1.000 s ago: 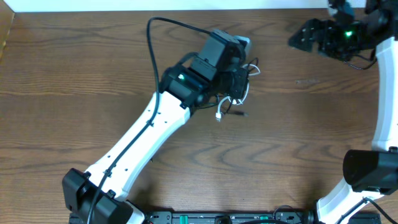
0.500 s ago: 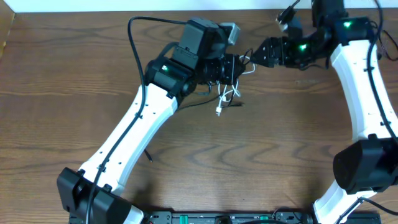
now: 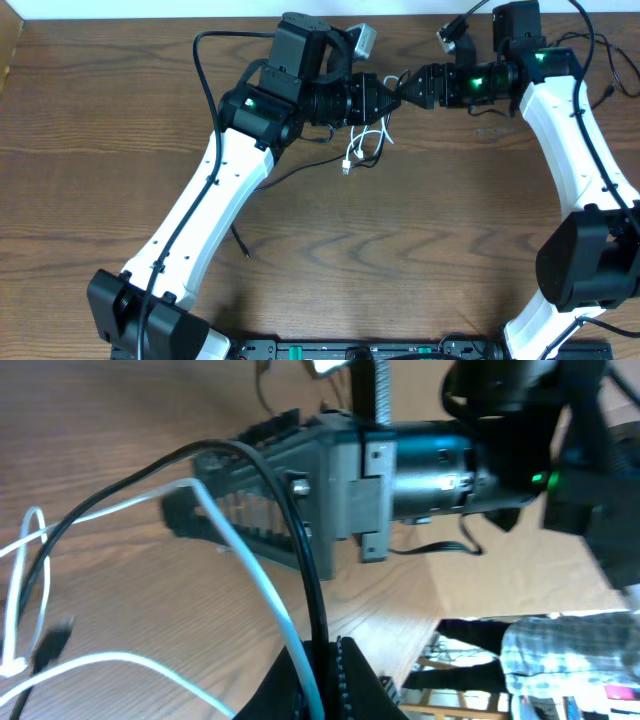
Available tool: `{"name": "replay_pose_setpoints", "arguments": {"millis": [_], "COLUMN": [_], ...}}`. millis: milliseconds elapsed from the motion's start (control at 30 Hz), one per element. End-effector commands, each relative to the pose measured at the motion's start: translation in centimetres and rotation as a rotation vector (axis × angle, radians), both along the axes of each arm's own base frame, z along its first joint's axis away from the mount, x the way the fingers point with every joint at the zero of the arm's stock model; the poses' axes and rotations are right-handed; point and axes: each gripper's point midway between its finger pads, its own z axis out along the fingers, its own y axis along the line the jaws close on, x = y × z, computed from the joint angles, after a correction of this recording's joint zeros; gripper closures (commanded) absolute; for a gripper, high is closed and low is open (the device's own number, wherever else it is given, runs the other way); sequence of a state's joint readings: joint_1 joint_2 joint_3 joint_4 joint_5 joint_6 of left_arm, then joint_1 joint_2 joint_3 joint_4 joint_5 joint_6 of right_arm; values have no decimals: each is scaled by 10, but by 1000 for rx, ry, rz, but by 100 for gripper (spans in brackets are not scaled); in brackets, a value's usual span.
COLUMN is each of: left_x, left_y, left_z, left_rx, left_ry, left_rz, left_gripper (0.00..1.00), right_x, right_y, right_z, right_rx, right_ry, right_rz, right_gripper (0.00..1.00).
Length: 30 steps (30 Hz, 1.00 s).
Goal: Untangle cables
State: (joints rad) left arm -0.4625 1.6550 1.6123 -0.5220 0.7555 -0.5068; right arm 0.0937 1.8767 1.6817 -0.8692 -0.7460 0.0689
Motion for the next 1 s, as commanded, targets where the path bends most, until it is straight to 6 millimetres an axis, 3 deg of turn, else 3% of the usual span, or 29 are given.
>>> {"name": "replay_pose_setpoints", "arguments": {"millis": [0, 333, 467, 700, 967], "left_x": [-2, -13, -13, 13, 36], "left_y": [-4, -14, -13, 14, 53], "left_z": [18, 69, 90, 116, 124], "left_rx": [-93, -321, -386, -461, -479], "left_ry": [22, 64, 35, -9, -45], "left_rz": [-35, -161, -196, -121, -43], "left_gripper": [92, 92, 93, 93, 93], "right_x": [0, 28, 42, 49, 35], "right_y": [12, 18, 3, -26, -60], "right_z": [5, -2, -13, -36, -69], "right_rx": [34, -41, -93, -99, -143], "right_ry": [-23, -116, -63, 74, 182], "right_rz": [27, -28, -177, -385, -462], "right_gripper": [23, 53, 64, 86, 99]}}
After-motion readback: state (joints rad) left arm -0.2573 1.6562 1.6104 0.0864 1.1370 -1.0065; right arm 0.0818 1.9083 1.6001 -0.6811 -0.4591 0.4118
